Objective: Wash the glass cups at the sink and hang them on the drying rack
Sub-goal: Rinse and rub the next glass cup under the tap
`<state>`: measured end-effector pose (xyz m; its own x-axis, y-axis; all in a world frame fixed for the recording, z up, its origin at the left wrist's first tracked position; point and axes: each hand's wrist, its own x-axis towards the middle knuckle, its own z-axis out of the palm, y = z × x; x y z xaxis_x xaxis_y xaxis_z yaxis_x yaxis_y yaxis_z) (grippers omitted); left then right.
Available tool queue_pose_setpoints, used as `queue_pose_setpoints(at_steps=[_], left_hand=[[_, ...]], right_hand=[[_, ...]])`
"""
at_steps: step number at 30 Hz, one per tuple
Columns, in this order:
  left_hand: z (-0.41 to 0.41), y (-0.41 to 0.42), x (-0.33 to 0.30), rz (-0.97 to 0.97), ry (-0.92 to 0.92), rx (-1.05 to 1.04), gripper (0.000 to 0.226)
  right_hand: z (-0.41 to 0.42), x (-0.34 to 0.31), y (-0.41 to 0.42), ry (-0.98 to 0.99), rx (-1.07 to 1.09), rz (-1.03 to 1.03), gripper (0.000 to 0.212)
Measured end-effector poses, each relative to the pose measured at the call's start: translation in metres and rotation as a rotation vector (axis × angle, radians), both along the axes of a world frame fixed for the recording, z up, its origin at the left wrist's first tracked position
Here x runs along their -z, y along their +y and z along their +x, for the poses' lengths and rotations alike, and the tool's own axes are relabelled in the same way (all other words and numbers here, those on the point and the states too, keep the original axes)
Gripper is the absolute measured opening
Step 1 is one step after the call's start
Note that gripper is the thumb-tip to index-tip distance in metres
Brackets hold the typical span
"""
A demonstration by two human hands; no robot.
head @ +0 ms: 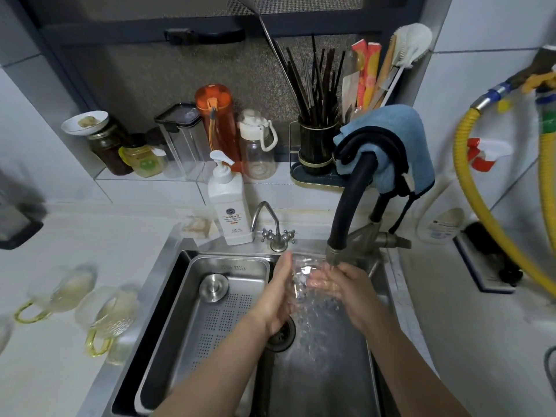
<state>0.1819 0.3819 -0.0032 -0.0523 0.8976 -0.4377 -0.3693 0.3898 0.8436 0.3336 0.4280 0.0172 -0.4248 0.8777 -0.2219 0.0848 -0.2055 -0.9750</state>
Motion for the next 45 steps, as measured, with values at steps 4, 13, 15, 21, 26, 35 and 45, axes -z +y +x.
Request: queue_pose_setpoints(at_steps=[4,13,15,21,26,35,45], left_hand=[[0.004,-0.006,0.01,0.069,0.024,-0.063,0.083],[0.01,0.001,0.012,0.034,0.054,-0.207,0.081],[0.013,0.006,0.014,0.03,-0.013,-0.256,0.07],[0.018,0.017,0.003,-0.02,-0.048,-0.2,0.036],[0.024,0.024,-0.001,-0.062,0.06,-0.167,0.026],[0.007,0.028,0.008,-0.151,0.034,-0.08,0.075],[-0.006,0.027,0.002,-0.245,-0.011,0.007,0.058]], right_hand=[[-0.004,0.004,0.003,0.029,-0.016,-0.07,0.024],[-0.008,0.003,0.0,-0.073,-0.053,0.056,0.033],[-0.011,0.001,0.0,-0.175,-0.022,0.147,0.036],[0.001,-0.005,0.007,-0.306,-0.247,0.14,0.031],[-0.009,-0.013,0.018,-0.065,-0.149,-0.059,0.012],[-0.003,-0.007,0.004,-0.254,-0.354,0.152,0.017],[0.008,-0.016,0.006,-0.226,-0.57,0.123,0.026]])
